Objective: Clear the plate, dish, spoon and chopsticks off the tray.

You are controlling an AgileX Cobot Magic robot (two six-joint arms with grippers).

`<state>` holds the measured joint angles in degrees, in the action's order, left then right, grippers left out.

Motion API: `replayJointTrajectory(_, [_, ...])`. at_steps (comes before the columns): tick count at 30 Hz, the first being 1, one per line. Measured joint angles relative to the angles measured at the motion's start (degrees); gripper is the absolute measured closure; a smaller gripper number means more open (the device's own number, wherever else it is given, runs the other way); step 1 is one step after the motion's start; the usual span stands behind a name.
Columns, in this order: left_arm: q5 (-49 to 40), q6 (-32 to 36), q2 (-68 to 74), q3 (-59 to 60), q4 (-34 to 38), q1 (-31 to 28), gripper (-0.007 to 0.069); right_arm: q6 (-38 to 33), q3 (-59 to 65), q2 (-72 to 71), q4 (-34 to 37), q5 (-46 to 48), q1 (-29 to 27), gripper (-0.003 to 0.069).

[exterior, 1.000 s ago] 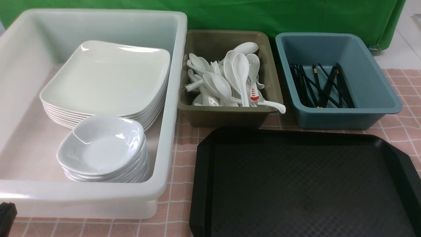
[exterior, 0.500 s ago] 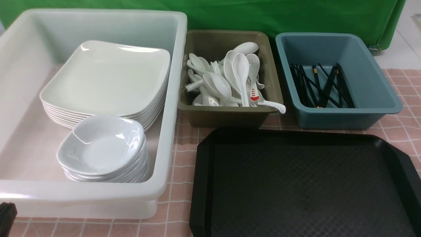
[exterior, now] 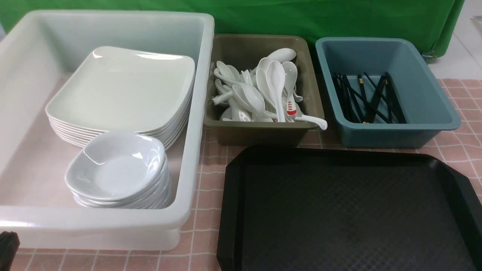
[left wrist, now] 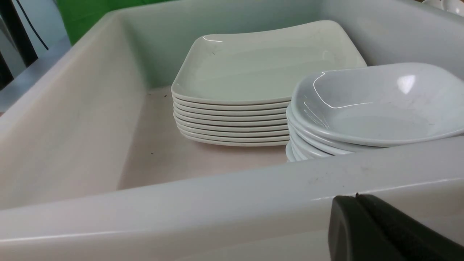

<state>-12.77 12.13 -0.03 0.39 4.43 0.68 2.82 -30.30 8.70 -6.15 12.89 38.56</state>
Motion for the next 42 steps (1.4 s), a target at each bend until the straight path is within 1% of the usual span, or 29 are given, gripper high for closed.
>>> replayJointTrajectory(3, [0.00,0.00,0.00,0.00,0.00,0.00,0.0624,-1.35,0.62,-0.57,0.35,-0.21,-0.79,0.0456])
replayJointTrajectory(5, [-0.07,0.00,0.00,0.00,0.00,0.00,0.0624,-2.82,2.48,-1.13,0.40,-0.66,-5.27,0.0454])
replayJointTrajectory(6, [-0.16,0.00,0.00,0.00,0.00,0.00,0.0624,-3.29,2.73,-1.16,0.40,-0.73,-6.44,0.0453])
replayJointTrajectory(7, [-0.16,0.00,0.00,0.00,0.00,0.00,0.0624,-4.01,5.43,-1.21,0.41,-0.89,-11.71,0.0450])
replayJointTrajectory(11, [-0.22,0.00,0.00,0.00,0.00,0.00,0.0624,-5.00,12.83,-1.35,0.41,-0.89,-23.85,0.0442])
replayJointTrajectory(13, [-0.27,0.00,0.00,0.00,0.00,0.00,0.0624,-5.00,18.39,-1.67,0.41,-0.89,-30.76,0.0439])
replayJointTrajectory(14, [-0.33,0.00,0.00,0.00,0.00,0.00,0.0624,-5.00,21.00,-2.14,0.41,-0.84,-33.33,0.0438])
replayJointTrajectory(17, [-0.38,0.00,0.00,0.00,0.00,0.00,0.0624,-5.00,27.83,-4.49,0.41,-0.60,-37.91,0.0434])
replayJointTrajectory(20, [-0.48,0.00,0.00,0.00,0.00,0.00,0.0624,-5.00,29.35,-7.84,0.62,-1.29,-39.43,0.0428])
replayJointTrajectory(42, [-0.62,0.12,-0.05,0.00,0.00,0.00,0.0624,-4.62,29.47,-7.85,1.17,-1.95,-39.48,0.0417])
